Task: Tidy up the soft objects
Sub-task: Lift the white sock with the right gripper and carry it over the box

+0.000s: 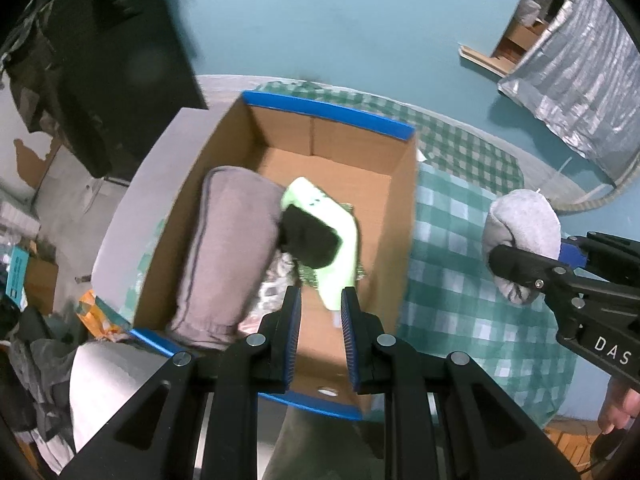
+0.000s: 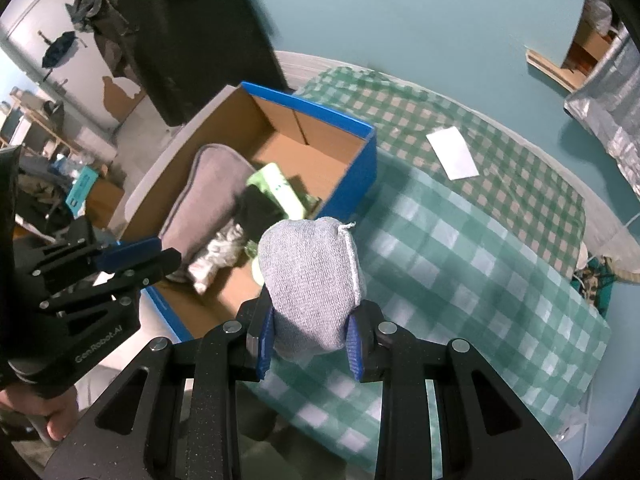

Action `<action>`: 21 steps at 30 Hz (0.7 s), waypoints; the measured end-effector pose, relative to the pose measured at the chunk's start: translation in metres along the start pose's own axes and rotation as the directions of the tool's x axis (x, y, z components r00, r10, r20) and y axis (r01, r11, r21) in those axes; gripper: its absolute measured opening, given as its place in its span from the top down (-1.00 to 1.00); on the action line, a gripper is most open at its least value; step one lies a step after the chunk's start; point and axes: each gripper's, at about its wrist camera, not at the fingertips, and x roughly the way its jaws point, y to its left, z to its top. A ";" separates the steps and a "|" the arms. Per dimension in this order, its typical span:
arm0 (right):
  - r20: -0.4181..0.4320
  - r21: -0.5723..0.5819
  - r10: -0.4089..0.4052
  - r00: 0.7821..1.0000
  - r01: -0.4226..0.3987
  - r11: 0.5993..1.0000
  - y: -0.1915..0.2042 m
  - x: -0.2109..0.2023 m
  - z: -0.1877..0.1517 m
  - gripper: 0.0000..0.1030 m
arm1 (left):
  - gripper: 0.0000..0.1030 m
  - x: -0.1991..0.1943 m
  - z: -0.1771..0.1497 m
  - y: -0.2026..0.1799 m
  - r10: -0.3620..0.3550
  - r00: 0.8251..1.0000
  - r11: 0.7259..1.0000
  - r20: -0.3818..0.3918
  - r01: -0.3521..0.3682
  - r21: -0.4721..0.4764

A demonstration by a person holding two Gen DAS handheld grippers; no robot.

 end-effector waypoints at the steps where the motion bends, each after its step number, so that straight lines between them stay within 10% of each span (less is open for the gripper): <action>1: -0.002 -0.004 0.000 1.000 0.000 1.000 0.004 0.002 0.002 0.46 | 0.61 0.000 0.000 0.005 0.002 1.000 1.000 0.001 -0.002 -0.006; 21: -0.030 -0.054 0.014 0.999 -0.016 0.998 0.062 0.041 0.043 0.46 | 0.61 0.003 0.010 0.077 0.047 0.999 0.997 0.006 -0.046 -0.059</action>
